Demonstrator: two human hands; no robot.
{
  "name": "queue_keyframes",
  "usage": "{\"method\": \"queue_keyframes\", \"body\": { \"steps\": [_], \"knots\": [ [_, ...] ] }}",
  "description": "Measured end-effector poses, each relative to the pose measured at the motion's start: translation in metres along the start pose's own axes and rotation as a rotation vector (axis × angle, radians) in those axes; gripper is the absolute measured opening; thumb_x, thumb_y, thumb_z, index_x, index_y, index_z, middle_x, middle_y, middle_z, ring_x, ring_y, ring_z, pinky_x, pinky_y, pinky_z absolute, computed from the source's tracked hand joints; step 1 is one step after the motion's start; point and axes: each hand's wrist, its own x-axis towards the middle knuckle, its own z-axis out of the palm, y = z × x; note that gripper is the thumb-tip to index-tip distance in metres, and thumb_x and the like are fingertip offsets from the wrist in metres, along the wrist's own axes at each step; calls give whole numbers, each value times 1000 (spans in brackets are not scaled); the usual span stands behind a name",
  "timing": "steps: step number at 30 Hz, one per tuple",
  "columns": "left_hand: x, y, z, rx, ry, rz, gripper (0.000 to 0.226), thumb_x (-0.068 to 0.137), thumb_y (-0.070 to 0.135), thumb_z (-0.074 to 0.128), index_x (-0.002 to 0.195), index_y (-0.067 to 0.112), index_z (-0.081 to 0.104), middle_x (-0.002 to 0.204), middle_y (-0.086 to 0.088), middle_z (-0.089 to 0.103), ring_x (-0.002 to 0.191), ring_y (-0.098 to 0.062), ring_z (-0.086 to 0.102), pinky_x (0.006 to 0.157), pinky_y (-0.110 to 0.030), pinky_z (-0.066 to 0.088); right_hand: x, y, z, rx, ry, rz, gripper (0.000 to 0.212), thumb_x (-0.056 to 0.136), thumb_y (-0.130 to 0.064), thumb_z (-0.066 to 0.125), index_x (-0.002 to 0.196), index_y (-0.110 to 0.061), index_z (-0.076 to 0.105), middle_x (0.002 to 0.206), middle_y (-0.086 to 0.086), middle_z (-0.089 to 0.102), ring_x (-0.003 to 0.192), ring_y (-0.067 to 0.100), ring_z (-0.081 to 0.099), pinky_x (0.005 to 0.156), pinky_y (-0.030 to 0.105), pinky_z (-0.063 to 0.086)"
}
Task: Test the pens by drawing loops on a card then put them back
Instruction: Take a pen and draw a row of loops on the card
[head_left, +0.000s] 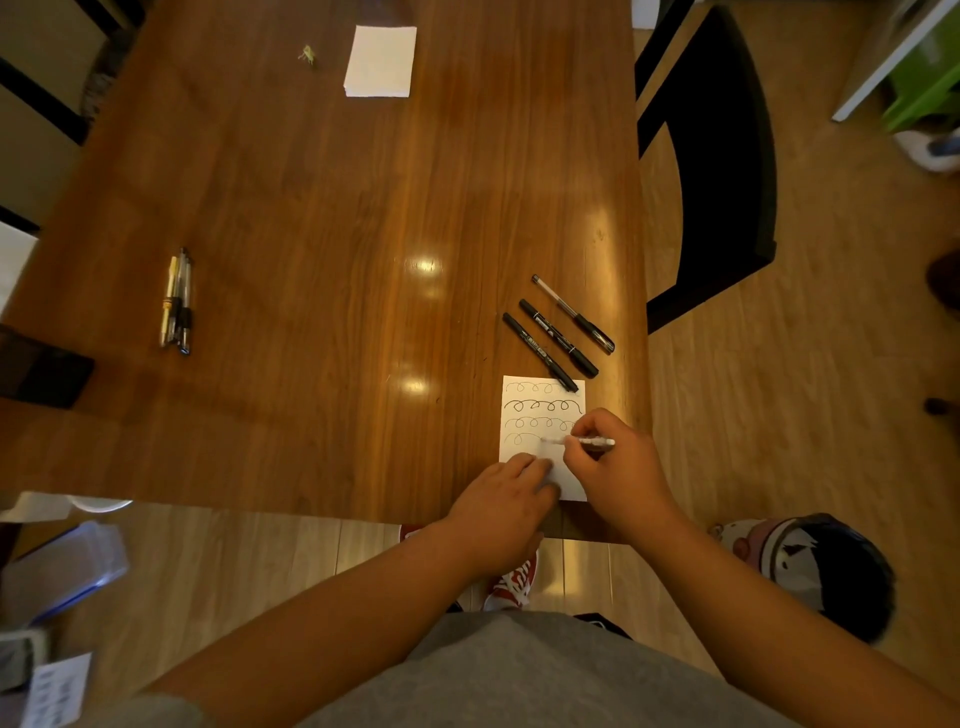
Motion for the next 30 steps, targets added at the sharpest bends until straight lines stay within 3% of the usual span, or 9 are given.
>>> {"method": "queue_keyframes", "body": {
  "steps": [5, 10, 18, 23, 30],
  "knots": [
    [3, 1, -2, 20, 1, 3, 55, 94, 38, 53, 143, 21, 36, 150, -10, 33, 135, -27, 30, 104, -42, 37, -3, 0, 1, -6, -31, 0, 16, 91, -21, 65, 88, -32, 54, 86, -13, 61, 79, 2, 59, 59, 12, 45],
    [3, 3, -1, 36, -15, -8, 56, 94, 39, 52, 145, 24, 34, 153, -11, 28, 137, -29, 27, 104, -44, 36, 1, -2, 3, 41, -10, 12, 9, 92, -22, 65, 93, -28, 57, 93, -10, 63, 82, 5, 59, 61, 13, 46],
    [6, 6, -3, 33, -15, -2, 51, 95, 36, 51, 141, 19, 39, 154, -13, 28, 138, -31, 25, 110, -46, 30, 4, 2, -4, 31, 34, 6, 12, 91, -22, 66, 89, -30, 57, 86, -10, 63, 78, 5, 61, 62, 17, 50],
    [9, 9, -2, 20, -11, -6, 50, 93, 36, 54, 138, 17, 41, 152, -14, 29, 137, -31, 28, 108, -45, 33, 3, 7, -7, 22, 48, 13, 13, 91, -24, 66, 88, -32, 56, 84, -16, 61, 77, 4, 60, 58, 13, 46],
    [14, 9, -1, 47, -44, -21, 64, 94, 41, 52, 149, 23, 24, 157, -11, 23, 139, -31, 25, 107, -46, 33, -3, 11, -11, 30, 22, 5, 24, 91, -20, 65, 80, -36, 51, 86, -18, 60, 80, -5, 55, 59, 12, 48]
  ]
}}
